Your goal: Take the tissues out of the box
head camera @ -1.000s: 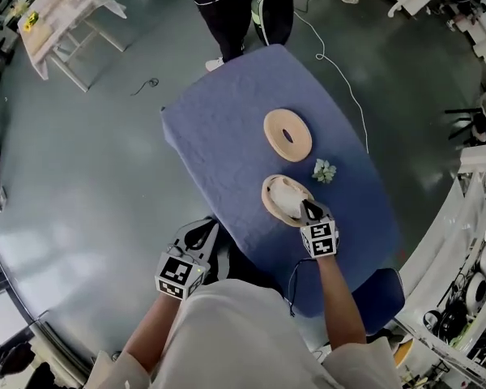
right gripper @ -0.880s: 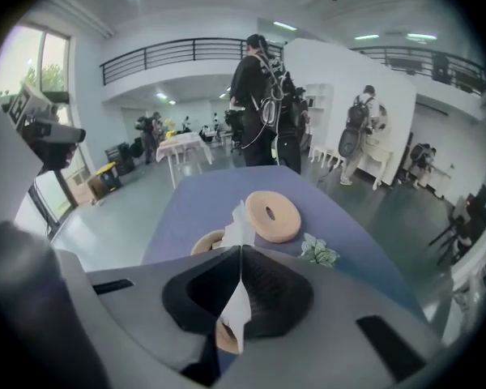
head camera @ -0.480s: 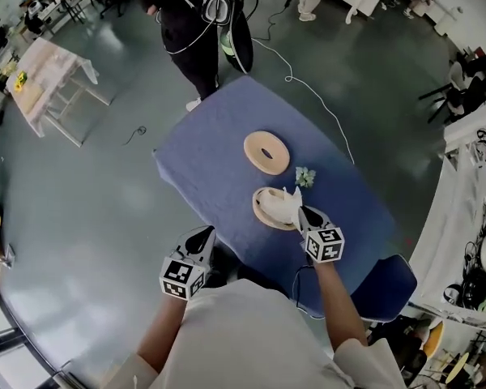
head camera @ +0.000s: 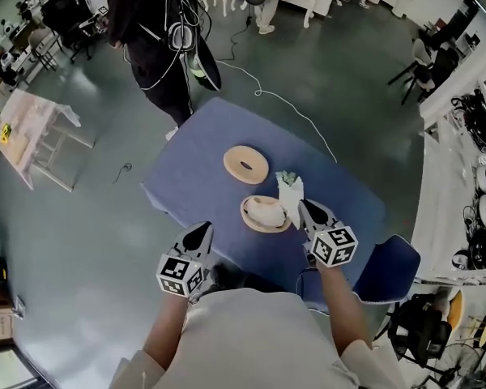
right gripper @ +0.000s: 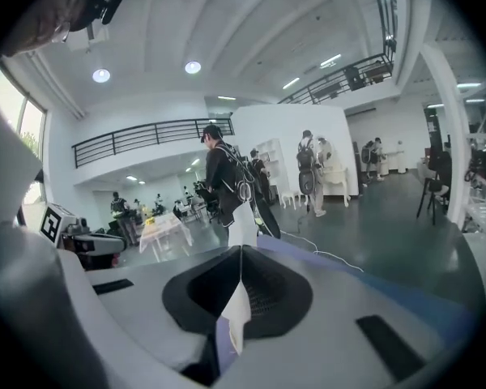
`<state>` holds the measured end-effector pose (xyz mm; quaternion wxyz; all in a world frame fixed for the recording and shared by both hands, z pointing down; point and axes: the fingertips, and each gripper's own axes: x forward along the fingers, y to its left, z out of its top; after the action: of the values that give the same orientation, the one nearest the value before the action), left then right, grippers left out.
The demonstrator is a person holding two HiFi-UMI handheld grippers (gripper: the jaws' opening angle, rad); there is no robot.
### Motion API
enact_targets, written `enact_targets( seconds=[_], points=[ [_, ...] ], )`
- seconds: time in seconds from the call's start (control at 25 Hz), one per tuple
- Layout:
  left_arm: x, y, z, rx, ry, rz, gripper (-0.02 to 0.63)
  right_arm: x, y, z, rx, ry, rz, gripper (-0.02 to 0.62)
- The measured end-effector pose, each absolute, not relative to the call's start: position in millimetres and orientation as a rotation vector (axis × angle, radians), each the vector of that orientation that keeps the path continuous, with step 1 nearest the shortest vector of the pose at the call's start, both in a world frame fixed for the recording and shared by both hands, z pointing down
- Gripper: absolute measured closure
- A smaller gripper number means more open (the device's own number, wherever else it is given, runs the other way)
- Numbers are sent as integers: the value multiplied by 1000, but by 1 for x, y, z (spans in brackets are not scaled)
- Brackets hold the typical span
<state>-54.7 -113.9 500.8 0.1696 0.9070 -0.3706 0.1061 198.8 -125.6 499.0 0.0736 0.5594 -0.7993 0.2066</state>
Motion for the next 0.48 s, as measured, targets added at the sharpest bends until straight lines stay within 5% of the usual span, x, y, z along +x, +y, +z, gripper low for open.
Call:
enact_targets(
  seconds=[0.48],
  points=[
    [-7,-125,441,2726,-874,210,597,221,-85,400,1885,-2478,434,565]
  ],
)
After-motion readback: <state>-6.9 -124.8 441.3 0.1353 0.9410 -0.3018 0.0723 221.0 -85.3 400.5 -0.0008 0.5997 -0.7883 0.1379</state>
